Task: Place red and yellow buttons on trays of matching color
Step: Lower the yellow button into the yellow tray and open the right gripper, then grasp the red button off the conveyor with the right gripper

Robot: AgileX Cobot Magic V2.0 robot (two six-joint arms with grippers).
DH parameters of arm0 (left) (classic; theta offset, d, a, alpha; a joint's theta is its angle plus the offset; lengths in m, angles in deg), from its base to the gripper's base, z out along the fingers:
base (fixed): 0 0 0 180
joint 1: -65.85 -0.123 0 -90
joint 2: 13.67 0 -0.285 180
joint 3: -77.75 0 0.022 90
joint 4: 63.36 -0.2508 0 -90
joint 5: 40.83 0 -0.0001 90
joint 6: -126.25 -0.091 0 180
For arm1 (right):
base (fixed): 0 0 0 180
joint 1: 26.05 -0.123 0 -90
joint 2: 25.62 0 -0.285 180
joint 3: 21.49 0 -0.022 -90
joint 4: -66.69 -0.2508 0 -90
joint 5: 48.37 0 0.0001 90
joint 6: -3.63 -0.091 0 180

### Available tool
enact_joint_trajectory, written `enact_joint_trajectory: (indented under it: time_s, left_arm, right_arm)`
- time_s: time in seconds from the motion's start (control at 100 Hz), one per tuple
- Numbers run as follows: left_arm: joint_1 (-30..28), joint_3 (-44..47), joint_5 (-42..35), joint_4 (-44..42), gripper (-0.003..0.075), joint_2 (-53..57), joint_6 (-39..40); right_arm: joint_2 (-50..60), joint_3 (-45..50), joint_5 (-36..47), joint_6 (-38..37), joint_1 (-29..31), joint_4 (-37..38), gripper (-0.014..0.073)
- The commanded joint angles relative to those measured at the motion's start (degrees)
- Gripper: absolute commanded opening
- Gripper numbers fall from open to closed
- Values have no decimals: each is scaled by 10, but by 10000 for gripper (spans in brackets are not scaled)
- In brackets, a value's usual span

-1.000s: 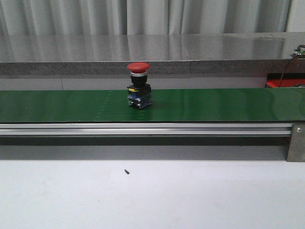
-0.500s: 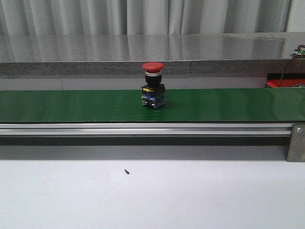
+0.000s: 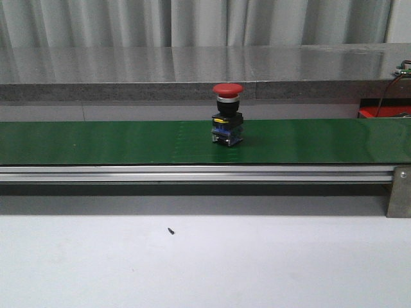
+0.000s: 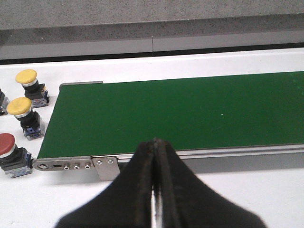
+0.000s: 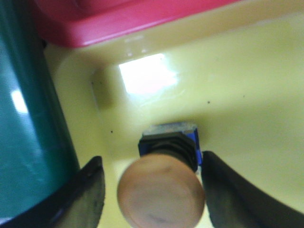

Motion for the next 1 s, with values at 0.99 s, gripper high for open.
enact_joint_trajectory:
  time_s: [0.99]
  left_arm:
    - [2, -16, -37, 1, -20, 1, 0]
  right_arm:
    - [169, -65, 17, 55, -338, 19, 522]
